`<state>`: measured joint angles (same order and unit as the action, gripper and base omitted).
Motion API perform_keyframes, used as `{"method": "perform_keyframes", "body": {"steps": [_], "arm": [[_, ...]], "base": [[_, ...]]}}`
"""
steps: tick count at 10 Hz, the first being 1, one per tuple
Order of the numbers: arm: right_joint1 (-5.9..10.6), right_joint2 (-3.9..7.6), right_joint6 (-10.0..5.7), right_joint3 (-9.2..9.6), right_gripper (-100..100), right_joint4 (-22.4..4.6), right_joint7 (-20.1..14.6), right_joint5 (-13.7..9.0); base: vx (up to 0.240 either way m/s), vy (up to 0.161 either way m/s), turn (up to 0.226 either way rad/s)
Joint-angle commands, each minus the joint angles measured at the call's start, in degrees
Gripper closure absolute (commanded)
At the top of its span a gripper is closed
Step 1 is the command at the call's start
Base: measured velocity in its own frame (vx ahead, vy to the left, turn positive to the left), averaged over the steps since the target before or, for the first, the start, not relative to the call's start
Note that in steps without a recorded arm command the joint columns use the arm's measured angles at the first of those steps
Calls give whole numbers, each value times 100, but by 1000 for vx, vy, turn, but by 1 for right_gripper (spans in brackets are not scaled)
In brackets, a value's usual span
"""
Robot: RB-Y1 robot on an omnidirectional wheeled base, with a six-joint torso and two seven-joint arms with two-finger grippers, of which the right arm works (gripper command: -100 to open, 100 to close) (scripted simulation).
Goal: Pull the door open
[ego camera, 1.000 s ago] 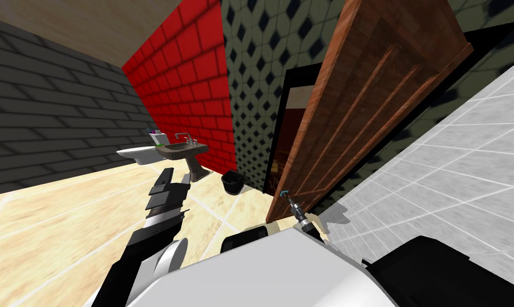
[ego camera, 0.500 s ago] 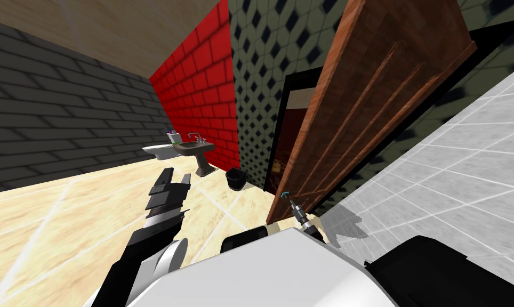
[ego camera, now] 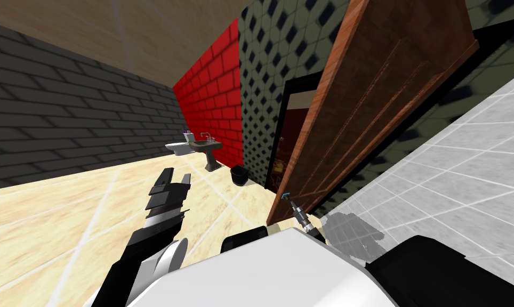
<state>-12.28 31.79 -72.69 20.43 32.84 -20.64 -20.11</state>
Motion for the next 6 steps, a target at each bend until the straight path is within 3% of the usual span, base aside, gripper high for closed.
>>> {"method": "perform_keyframes", "body": {"steps": [1,3,4,6], "arm": [[-2,32,-116,15,100,-101,-28,-25],[-17,53,-203,48,100,-157,-46,-44],[-51,33,-131,60,100,-46,-22,-23],[-50,39,-202,106,100,-118,-37,-47]], "base": [[-224,-64,159],[-209,-68,133],[-105,-16,32],[-150,-65,186]]}}
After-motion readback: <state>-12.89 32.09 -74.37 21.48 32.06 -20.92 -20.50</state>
